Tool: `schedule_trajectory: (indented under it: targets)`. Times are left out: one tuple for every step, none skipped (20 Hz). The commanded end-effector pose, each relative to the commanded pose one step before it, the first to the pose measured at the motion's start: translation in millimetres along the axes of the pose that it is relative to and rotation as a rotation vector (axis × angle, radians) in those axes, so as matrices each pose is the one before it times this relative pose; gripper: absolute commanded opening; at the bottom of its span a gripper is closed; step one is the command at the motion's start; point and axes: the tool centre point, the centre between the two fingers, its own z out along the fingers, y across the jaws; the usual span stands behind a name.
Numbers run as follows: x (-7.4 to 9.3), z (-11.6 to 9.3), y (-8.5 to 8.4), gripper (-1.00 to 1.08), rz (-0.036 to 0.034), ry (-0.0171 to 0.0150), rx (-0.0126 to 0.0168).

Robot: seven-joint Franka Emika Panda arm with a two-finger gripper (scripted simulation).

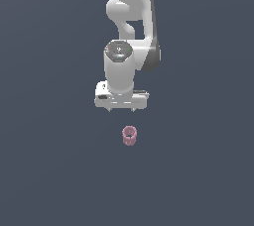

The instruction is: Pick up the object and move it to a goal position.

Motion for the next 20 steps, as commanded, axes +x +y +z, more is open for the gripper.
schedule_trajectory:
  targets:
    - [0.0,0.0,0.01,1.0,0.0,0.0,0.0]
    - [-0.01,-0.01,-0.58,1.0,-0.0004,0.00009,0.00056]
    - [-0.03,-0.02,-1.65,1.0,-0.00107,0.00024,0.00162]
    - [-0.06,-0.04,-2.76,1.0,-0.00189,0.00041,0.00286]
    - [-0.09,-0.05,-3.83,1.0,-0.0026,0.00054,0.00392]
    - [-0.14,-0.04,-4.88,1.0,-0.00331,0.00065,0.00494]
    - [-0.21,-0.03,-5.61,1.0,-0.00387,0.00071,0.00572]
    - [-0.22,-0.01,-4.73,1.0,-0.0033,0.00055,0.00481]
    - [-0.2,0.0,-3.61,1.0,-0.00259,0.0004,0.00369]
    - [-0.17,0.01,-2.47,1.0,-0.00181,0.00025,0.00249]
    - [-0.12,0.0,-1.34,1.0,-0.00103,0.00012,0.00133]
    - [-0.05,0.0,-0.11,1.0,0.0,0.0,0.0]
    - [0.06,-0.01,0.72,1.0,0.00034,-0.00007,-0.0006]
    - [0.26,0.04,0.9,1.0,0.00122,-0.00001,-0.00095]
    - [0.58,0.12,-0.04,1.0,0.00137,0.0002,-0.00007]
    - [0.94,0.2,-0.22,1.0,0.00226,0.00036,0.00004]
    - [1.29,0.28,-0.23,1.0,0.00313,0.00048,-0.00005]
    - [1.63,0.35,-0.15,1.0,0.00404,0.00058,-0.00021]
    - [1.97,0.43,-0.09,1.0,0.00497,0.0007,-0.00034]
    - [2.3,0.52,-0.09,1.0,0.00583,0.00082,-0.00045]
